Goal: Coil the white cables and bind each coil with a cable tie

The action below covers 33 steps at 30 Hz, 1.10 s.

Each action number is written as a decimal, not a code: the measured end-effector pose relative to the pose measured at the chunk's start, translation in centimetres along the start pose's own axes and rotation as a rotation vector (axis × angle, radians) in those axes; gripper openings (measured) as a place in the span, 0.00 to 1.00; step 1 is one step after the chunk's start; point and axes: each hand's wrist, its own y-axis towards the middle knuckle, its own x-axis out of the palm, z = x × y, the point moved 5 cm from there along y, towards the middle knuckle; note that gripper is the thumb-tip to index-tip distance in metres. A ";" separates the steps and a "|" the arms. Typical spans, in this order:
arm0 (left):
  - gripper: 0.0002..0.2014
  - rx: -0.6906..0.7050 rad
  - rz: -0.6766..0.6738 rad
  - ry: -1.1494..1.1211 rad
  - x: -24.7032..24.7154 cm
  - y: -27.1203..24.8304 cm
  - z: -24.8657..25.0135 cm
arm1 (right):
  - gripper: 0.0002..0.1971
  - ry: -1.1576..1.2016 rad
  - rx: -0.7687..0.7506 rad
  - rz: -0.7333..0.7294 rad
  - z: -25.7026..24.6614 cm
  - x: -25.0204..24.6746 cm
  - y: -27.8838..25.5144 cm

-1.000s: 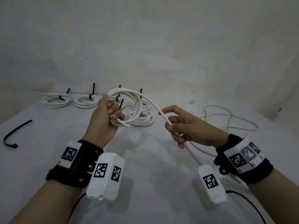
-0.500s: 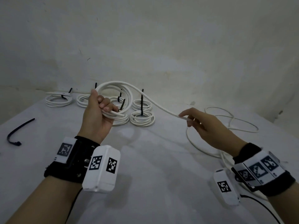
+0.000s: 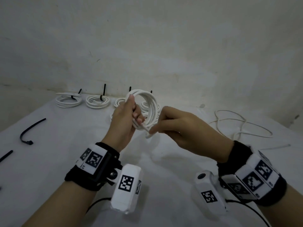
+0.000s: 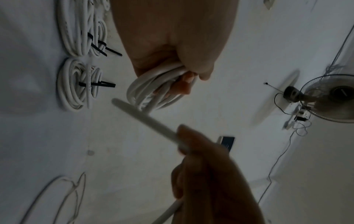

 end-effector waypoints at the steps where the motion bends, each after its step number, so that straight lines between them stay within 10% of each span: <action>1: 0.20 -0.003 -0.020 0.018 0.3 -0.2 -0.1 | 0.14 0.030 -0.006 0.042 -0.2 -0.2 0.6; 10: 0.21 -0.095 -0.159 0.195 1.7 -1.3 -0.8 | 0.03 0.113 0.085 0.237 1.6 -0.8 3.5; 18: 0.21 -0.312 -0.215 -0.141 2.2 -1.7 -1.2 | 0.05 0.156 0.134 0.247 3.4 -0.8 4.1; 33: 0.17 -0.184 -0.041 -0.414 0.4 -0.6 1.1 | 0.11 0.153 0.369 0.253 7.8 -2.3 -0.8</action>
